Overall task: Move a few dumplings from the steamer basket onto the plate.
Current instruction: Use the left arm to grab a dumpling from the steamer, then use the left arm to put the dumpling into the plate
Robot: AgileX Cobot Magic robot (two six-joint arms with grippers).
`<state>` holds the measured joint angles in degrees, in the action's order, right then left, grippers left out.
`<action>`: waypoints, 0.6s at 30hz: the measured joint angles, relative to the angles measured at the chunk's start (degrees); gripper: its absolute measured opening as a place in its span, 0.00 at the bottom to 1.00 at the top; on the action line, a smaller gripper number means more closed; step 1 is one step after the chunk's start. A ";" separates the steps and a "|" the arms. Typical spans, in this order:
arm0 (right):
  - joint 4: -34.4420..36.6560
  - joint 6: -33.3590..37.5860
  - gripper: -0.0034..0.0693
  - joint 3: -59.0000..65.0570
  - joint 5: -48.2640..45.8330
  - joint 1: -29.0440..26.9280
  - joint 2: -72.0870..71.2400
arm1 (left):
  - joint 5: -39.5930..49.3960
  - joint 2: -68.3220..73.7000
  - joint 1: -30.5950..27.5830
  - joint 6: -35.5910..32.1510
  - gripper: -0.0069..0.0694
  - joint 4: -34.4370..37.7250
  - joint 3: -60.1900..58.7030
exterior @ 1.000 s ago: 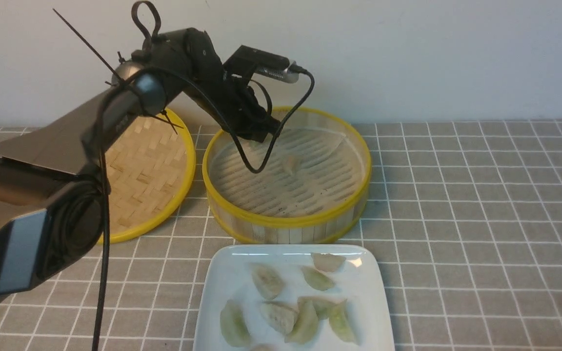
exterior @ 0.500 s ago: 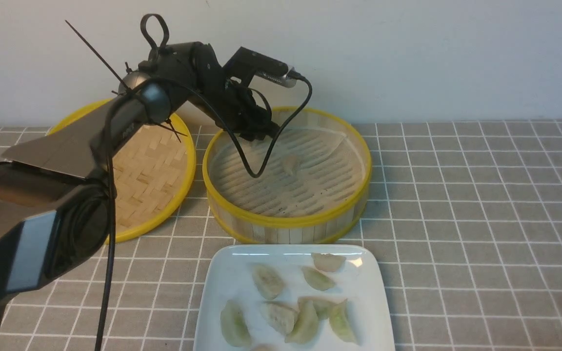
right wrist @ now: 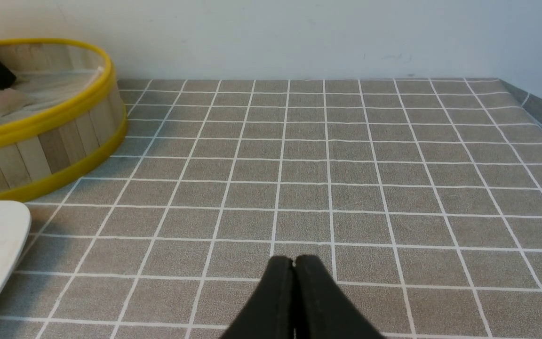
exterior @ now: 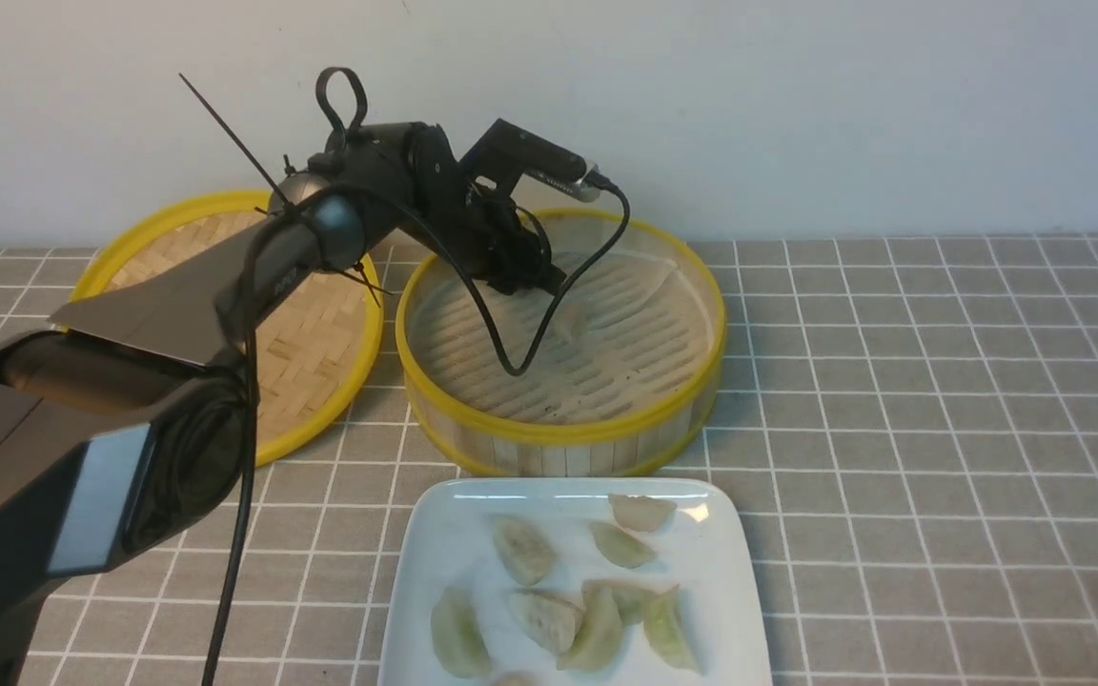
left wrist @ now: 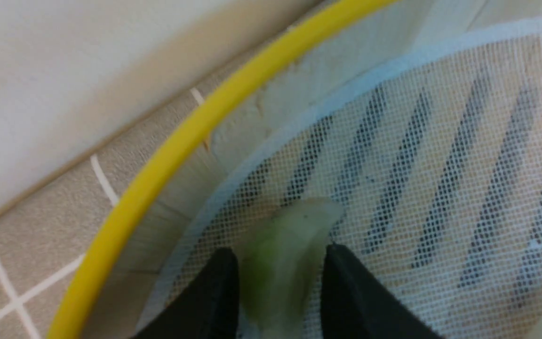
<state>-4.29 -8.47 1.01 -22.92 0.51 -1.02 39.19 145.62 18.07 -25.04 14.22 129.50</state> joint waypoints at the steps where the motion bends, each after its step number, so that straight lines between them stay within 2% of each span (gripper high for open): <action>1: 0.00 0.00 0.03 0.00 0.00 0.00 0.00 | 0.14 0.06 0.00 0.00 0.34 0.06 0.01; 3: 0.00 0.00 0.03 0.00 0.00 0.00 0.00 | 0.47 0.11 0.00 0.05 0.30 0.14 0.19; 8: 0.00 0.00 0.03 0.00 0.00 0.00 0.00 | 3.32 -0.29 0.06 0.30 0.29 0.06 0.64; 13: 0.00 0.00 0.03 0.00 0.00 0.00 0.00 | 14.38 -3.29 0.06 3.05 0.29 -0.64 2.34; 18: 0.00 0.00 0.03 0.00 0.00 0.00 0.00 | 28.55 -13.41 0.06 4.61 0.29 -0.70 5.94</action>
<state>-4.29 -8.47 1.01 -22.92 0.51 -1.02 67.75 132.21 18.13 -20.42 13.52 135.43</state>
